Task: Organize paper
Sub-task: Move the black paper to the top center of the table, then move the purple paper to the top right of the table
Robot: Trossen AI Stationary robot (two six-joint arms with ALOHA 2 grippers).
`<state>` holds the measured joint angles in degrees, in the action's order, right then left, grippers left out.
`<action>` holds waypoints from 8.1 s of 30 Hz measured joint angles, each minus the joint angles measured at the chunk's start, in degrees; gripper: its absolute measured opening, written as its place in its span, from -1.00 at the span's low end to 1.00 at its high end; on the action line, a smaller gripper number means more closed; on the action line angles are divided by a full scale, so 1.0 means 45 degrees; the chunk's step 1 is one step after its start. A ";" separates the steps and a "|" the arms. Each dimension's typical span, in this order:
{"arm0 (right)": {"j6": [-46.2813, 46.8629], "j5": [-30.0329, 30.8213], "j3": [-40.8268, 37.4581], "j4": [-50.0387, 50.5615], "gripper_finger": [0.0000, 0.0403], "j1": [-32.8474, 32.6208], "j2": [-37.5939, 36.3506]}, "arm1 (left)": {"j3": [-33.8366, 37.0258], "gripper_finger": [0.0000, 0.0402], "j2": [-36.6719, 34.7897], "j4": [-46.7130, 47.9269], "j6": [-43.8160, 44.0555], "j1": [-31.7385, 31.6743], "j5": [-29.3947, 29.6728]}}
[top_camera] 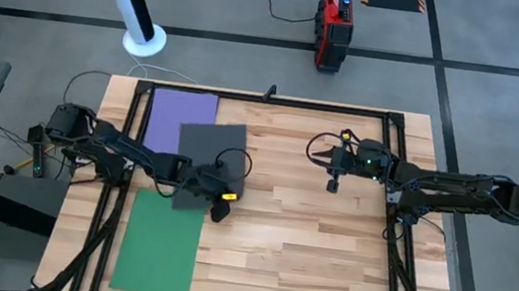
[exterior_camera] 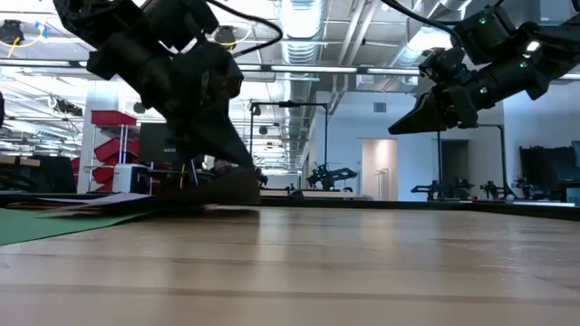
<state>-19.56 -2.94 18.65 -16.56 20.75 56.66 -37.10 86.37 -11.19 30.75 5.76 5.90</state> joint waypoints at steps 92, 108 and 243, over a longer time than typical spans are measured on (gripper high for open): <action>-0.0004 0.0000 0.0000 0.0039 -0.71 0.0001 0.0003 | -0.0675 -1.00 0.2555 -0.0062 -0.5168 -0.3661 0.1110; -0.0062 0.0000 0.0000 -0.0068 -0.71 0.0002 0.0004 | -0.3180 -1.00 0.2607 0.4184 -0.6014 -0.3610 0.3790; 0.0351 -0.0063 0.0000 0.0238 -0.71 0.0063 0.0005 | -0.0563 -0.99 -0.0275 1.0641 -0.4975 -0.1092 0.2916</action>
<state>-17.98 -3.22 18.65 -15.49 21.04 56.69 -39.64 85.13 36.70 8.37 0.84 19.03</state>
